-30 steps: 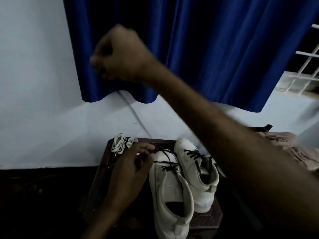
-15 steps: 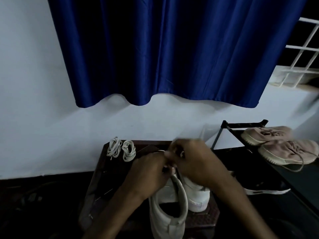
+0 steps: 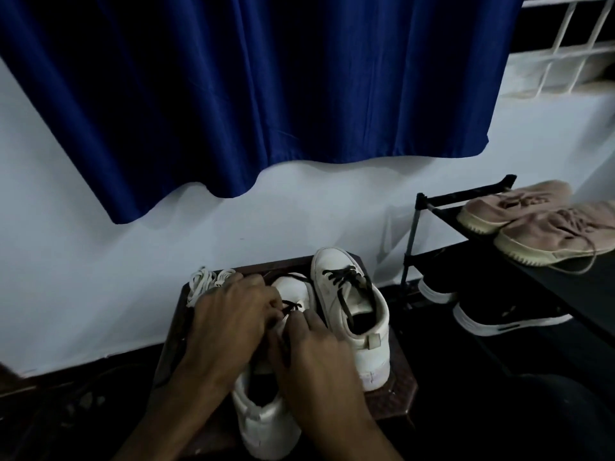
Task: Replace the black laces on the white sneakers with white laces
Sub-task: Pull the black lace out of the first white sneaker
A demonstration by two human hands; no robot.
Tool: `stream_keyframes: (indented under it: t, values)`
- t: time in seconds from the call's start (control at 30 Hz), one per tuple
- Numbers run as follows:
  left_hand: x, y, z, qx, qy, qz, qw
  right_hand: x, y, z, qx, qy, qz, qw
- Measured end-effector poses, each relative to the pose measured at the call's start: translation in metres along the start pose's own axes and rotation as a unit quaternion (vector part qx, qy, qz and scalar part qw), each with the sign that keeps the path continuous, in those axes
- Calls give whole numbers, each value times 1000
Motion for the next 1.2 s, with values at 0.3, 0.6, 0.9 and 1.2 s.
stream_keyframes:
  t: [0.3, 0.6, 0.9, 1.2]
  values:
    - [-37, 18, -6, 134, -205, -231, 942, 11, 10, -2, -40, 43, 111, 992]
    - [-7, 0, -8, -29, 5, -61, 998, 32, 14, -14, -106, 66, 286, 950]
    - [1, 12, -8, 35, 93, 53, 994, 26, 5, -8, -108, 40, 242, 963]
    - [-12, 14, -26, 218, -125, -183, 950, 23, 5, -14, -105, 71, 250, 960]
Point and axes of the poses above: each hand's wrist, its own z-axis towards the middle knuckle, its own y-axis out of the palm, x = y × z, the point moved 1 cm from there along z, towards the middle knuckle, and after that the axes turned 10 degrees about -z, right-handed, at the moved point
